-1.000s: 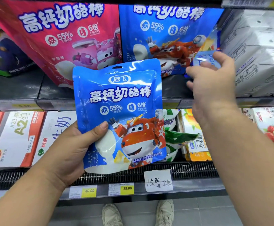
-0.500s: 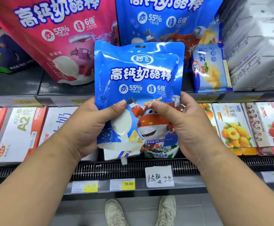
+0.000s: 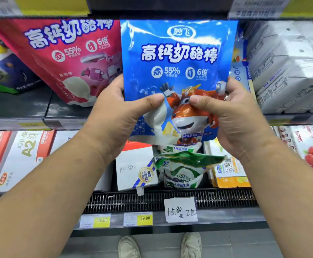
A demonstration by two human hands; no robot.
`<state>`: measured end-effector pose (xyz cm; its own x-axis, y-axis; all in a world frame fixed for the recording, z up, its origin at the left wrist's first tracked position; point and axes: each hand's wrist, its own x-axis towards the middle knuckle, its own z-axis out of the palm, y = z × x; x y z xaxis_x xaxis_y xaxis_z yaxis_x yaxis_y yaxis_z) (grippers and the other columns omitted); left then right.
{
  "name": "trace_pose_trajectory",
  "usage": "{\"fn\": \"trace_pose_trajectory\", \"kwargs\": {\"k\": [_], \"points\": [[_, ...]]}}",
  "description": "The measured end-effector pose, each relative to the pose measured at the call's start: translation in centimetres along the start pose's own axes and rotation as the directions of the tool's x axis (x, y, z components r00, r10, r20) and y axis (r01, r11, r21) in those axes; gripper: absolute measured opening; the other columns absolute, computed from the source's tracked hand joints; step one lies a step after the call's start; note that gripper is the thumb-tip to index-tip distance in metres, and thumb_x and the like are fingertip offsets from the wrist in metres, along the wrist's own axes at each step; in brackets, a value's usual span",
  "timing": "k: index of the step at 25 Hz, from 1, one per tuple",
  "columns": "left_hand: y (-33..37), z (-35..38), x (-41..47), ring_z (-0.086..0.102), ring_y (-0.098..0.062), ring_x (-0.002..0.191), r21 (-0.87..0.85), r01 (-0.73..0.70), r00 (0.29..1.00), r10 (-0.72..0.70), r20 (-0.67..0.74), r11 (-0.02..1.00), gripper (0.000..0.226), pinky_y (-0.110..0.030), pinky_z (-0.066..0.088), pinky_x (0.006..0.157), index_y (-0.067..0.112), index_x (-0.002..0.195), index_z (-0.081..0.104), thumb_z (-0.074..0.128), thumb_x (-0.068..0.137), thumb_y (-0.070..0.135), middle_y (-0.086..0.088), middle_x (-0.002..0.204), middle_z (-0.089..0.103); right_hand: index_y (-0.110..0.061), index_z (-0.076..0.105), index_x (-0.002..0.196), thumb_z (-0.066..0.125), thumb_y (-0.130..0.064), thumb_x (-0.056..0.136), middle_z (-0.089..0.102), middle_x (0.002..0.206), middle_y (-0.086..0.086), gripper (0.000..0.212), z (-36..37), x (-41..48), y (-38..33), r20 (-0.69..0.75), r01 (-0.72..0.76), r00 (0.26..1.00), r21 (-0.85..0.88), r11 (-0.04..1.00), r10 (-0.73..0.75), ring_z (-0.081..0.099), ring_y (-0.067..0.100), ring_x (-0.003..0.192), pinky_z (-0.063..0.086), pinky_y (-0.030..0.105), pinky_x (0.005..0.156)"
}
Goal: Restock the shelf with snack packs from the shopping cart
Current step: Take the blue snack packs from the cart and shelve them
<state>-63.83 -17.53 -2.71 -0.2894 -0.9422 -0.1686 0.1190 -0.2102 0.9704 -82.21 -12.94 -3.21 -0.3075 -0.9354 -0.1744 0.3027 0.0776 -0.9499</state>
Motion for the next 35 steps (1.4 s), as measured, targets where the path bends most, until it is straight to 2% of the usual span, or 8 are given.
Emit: {"fn": "trace_pose_trajectory", "kwargs": {"k": [5,9,14,18,23,27,31,35], "points": [[0.9,1.0,1.8,0.071,-0.019,0.104,0.082,-0.174,0.982,0.179,-0.062,0.981,0.044,-0.035,0.058,0.088,0.009,0.12,0.051,0.07,0.084,-0.005,-0.006,0.115,0.071,-0.005,0.055,0.112,0.072,0.007,0.068,0.07,0.106,0.016,0.049,0.3,2.4,-0.9,0.034,0.173,0.984,0.023,0.985,-0.174,0.071,0.028,0.096,0.058,0.039,0.081],[0.5,1.7,3.1,0.066,-0.018,0.111,0.195,-0.263,0.96,0.277,-0.045,0.945,0.044,-0.038,0.053,0.099,0.007,0.123,0.045,0.067,0.086,-0.004,-0.01,0.123,0.065,0.005,0.047,0.123,0.069,0.013,0.073,0.066,0.111,0.018,0.055,0.0,3.5,-1.0,0.032,0.311,0.951,-0.113,0.944,-0.309,0.069,0.022,0.098,0.056,0.034,0.084],[-1.3,1.7,1.8,0.064,-0.01,0.11,0.394,-0.238,0.947,0.302,-0.11,0.888,0.06,-0.029,0.052,0.096,0.016,0.129,0.047,0.078,0.079,0.011,0.0,0.122,0.064,-0.009,0.05,0.122,0.08,-0.011,0.071,0.067,0.11,0.007,0.06,-0.3,2.1,-0.2,-0.056,0.294,0.933,-0.448,0.844,-0.355,0.068,0.019,0.1,0.057,0.037,0.088],[-3.0,1.7,0.5,0.058,-0.022,0.104,0.58,-0.159,0.891,0.37,-0.265,0.799,0.07,-0.038,0.051,0.093,0.028,0.12,0.046,0.085,0.063,0.037,-0.001,0.117,0.051,-0.023,0.041,0.126,0.086,-0.029,0.068,0.049,0.119,0.001,0.074,0.2,-0.4,0.3,-0.244,0.194,0.85,-0.679,0.708,-0.468,0.056,0.022,0.107,0.049,0.031,0.092],[-3.3,2.9,0.5,0.052,-0.001,0.06,0.439,-0.124,0.885,0.299,-0.356,0.89,0.067,-0.017,0.049,0.063,0.018,0.107,0.036,0.089,0.067,0.017,-0.002,0.09,0.05,-0.028,0.035,0.096,0.088,-0.018,0.066,0.055,0.095,-0.002,0.062,2.1,-0.9,2.6,-0.336,0.182,0.856,-0.517,0.837,-0.394,0.065,0.015,0.079,0.053,0.022,0.072],[-3.0,3.5,1.4,0.062,-0.015,0.077,0.443,-0.13,0.884,0.307,-0.354,0.887,0.065,-0.017,0.051,0.069,0.019,0.11,0.037,0.087,0.07,0.019,-0.009,0.104,0.055,-0.022,0.043,0.098,0.085,-0.024,0.066,0.06,0.103,0.008,0.053,2.3,1.0,3.2,-0.333,0.181,0.86,-0.509,0.842,-0.386,0.066,0.014,0.084,0.056,0.027,0.074],[-3.2,3.5,2.7,0.061,-0.019,0.089,0.505,-0.111,0.887,0.314,-0.338,0.856,0.053,-0.028,0.053,0.083,0.022,0.105,0.043,0.084,0.072,0.025,-0.006,0.112,0.054,-0.01,0.046,0.103,0.083,-0.012,0.07,0.061,0.093,0.001,0.05,2.6,2.3,3.0,-0.325,0.186,0.863,-0.507,0.841,-0.387,0.059,-0.009,0.064,0.049,0.013,0.065],[-3.3,3.8,3.8,0.061,-0.026,0.094,0.508,-0.112,0.888,0.315,-0.334,0.854,0.05,-0.04,0.053,0.087,0.022,0.103,0.041,0.081,0.072,0.023,-0.004,0.112,0.05,-0.015,0.045,0.101,0.083,-0.019,0.068,0.064,0.102,0.006,0.05,2.6,3.1,3.3,-0.354,0.159,0.858,-0.506,0.848,-0.372,0.063,-0.002,0.07,0.056,0.025,0.072]]}}
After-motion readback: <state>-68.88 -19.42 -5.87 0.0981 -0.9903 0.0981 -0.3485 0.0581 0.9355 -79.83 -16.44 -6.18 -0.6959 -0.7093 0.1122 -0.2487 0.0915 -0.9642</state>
